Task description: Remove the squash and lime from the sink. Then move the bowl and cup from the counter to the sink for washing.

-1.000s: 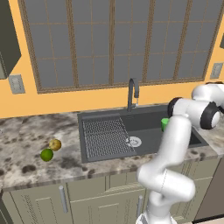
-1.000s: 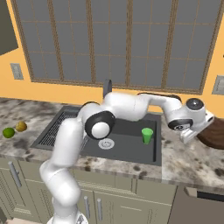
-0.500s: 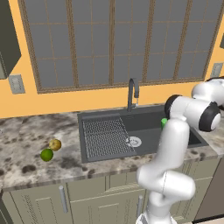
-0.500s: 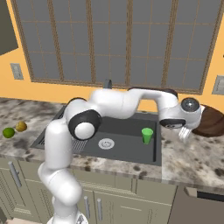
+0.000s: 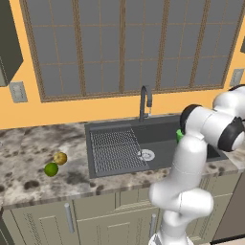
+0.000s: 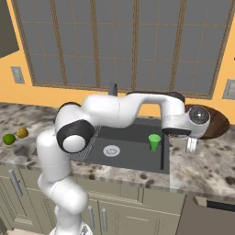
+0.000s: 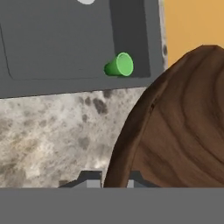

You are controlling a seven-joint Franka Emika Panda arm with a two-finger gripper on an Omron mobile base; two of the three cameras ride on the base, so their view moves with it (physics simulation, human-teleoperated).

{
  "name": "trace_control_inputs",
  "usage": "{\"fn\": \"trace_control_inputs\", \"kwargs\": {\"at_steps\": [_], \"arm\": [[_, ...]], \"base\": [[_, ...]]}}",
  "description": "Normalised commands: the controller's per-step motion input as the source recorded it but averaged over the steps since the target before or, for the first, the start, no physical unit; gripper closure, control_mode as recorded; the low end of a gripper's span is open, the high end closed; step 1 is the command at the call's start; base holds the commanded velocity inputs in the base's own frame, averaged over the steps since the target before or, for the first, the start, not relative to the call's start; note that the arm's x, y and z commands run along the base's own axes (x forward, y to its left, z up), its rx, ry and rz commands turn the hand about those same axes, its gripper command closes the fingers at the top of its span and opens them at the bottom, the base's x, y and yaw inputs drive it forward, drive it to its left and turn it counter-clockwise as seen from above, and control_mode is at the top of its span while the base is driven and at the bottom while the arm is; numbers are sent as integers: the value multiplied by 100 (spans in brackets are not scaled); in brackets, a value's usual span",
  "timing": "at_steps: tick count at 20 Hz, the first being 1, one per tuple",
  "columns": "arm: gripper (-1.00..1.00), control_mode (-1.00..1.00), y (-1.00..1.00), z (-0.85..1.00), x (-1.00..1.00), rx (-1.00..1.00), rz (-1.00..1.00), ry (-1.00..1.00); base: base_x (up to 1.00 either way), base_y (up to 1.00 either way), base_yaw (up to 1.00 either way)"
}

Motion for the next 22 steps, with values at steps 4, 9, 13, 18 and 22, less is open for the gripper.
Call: {"fn": "trace_control_inputs", "kwargs": {"at_steps": [4, 9, 13, 18, 22], "arm": [[100, -100, 29, 18, -29, -4, 25, 3], [100, -100, 25, 18, -29, -4, 23, 5], [100, -100, 27, 12, -20, -6, 22, 12], [100, -100, 27, 10, -14, -6, 21, 13], [100, -100, 26, 10, -15, -3, 19, 7]], "base": [[0, 0, 0], [0, 0, 0], [0, 0, 0], [0, 0, 0], [0, 0, 0]]}}
